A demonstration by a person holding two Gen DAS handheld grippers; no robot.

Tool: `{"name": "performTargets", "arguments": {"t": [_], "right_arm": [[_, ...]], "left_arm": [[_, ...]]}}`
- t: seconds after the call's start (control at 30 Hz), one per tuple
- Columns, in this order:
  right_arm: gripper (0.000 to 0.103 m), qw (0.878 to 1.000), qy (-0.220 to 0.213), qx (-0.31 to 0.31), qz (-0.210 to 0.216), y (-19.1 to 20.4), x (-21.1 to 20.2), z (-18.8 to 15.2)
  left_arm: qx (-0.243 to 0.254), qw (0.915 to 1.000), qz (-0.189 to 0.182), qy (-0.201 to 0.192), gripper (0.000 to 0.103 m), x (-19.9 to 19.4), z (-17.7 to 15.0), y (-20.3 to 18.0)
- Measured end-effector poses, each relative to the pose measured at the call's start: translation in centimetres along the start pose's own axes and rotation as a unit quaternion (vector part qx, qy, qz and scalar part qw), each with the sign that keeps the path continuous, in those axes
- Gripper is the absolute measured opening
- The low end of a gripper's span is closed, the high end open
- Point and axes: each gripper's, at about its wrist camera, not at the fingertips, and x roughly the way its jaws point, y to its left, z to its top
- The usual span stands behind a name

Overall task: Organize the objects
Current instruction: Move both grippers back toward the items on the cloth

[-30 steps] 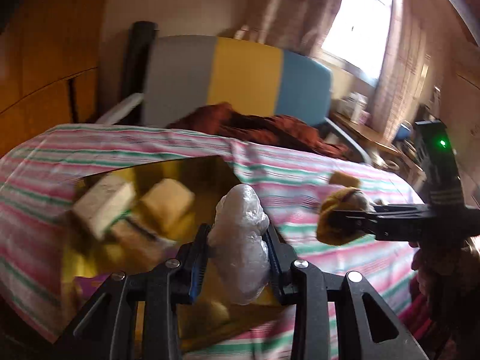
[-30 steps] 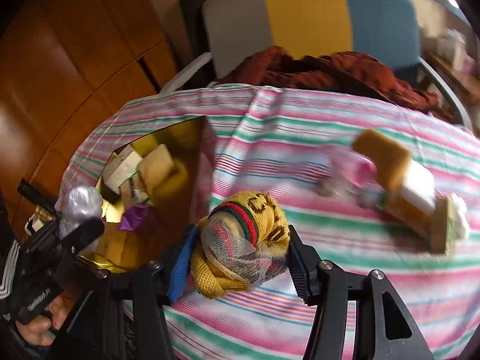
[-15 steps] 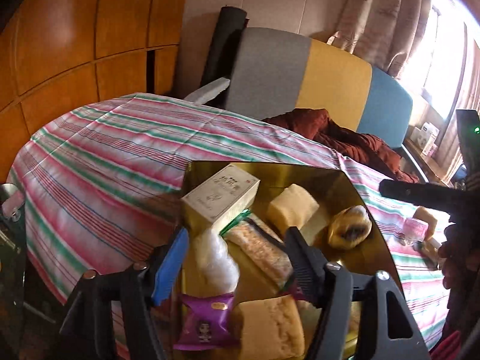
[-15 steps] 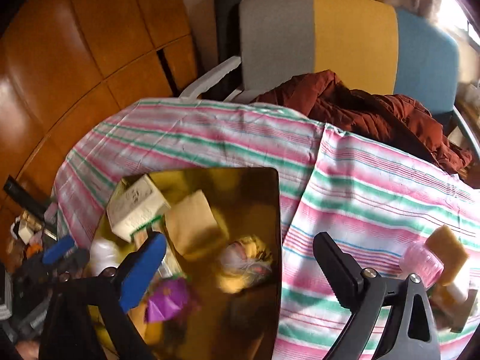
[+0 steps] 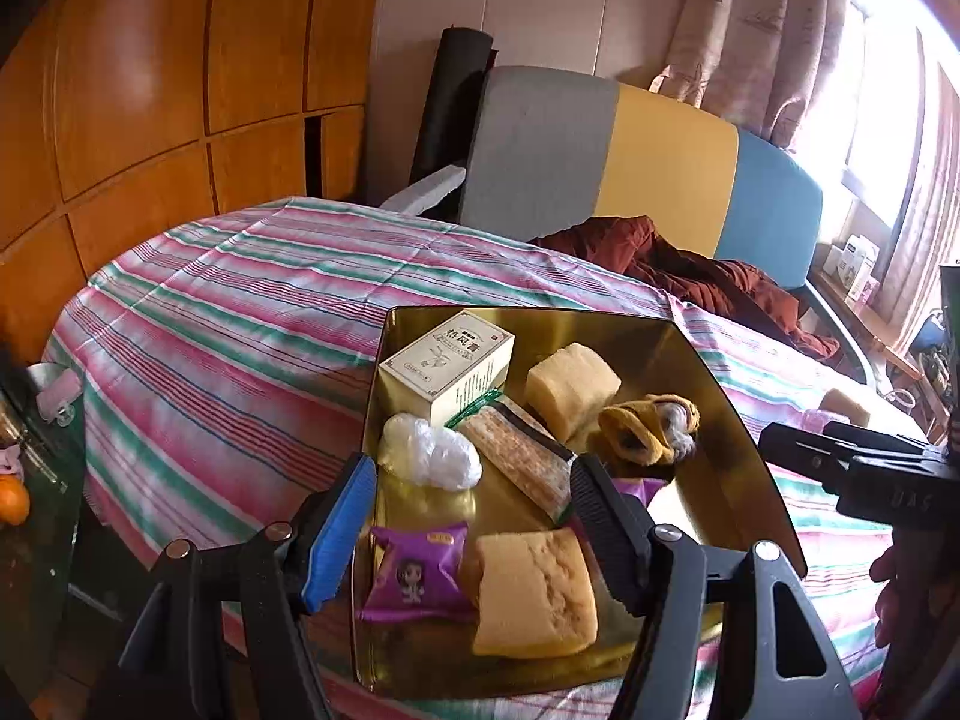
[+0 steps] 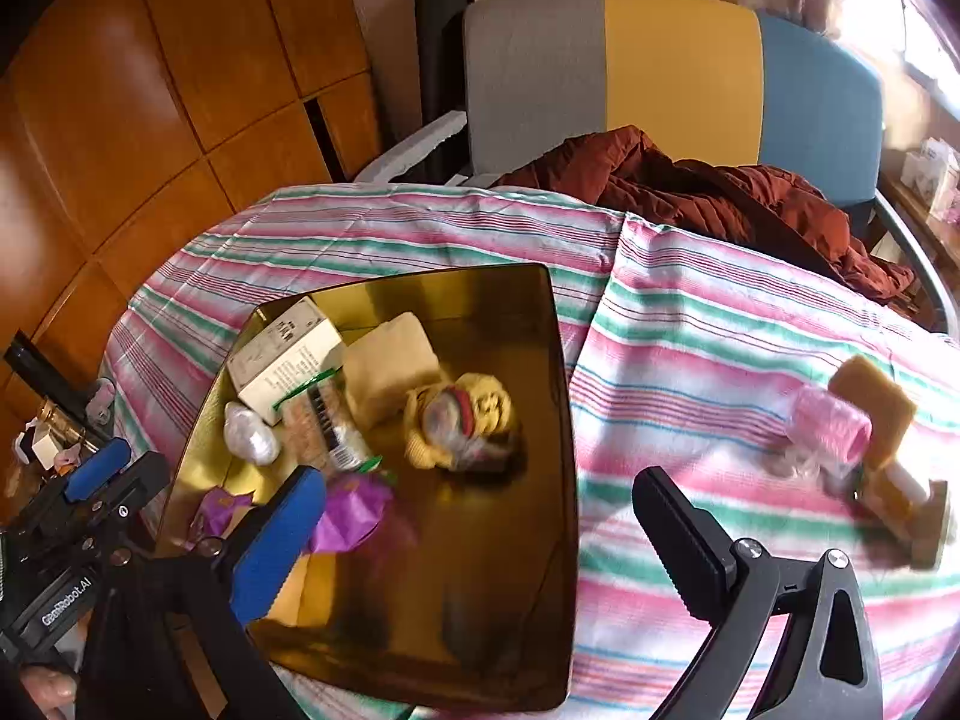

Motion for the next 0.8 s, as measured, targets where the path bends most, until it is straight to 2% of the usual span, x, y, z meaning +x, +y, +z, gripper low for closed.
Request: {"name": "performTargets", "arguments": {"t": [0.3, 0.47, 0.7, 0.8], "right_arm": [[0.103, 0.998, -0.031, -0.014, -0.047, 0.6, -2.1, -2.3], [0.103, 0.998, -0.038, -0.001, -0.057, 0.2, -2.6, -3.5], [0.103, 0.995, -0.047, -0.018, -0.086, 0.2, -3.0, -4.5], [0.103, 0.995, -0.046, -0.014, -0.085, -0.2, -2.9, -4.7]], "left_arm": [[0.004, 1.0000, 0.004, -0.001, 0.068, -1.5, -1.3, -0.7], [0.012, 0.9999, 0.004, 0.000, 0.068, -1.8, -1.7, -1.3], [0.024, 0.9997, -0.001, 0.008, 0.068, -1.6, -2.0, -2.3], [0.029, 0.9995, -0.003, 0.011, 0.068, -1.4, -2.2, -2.7]]}}
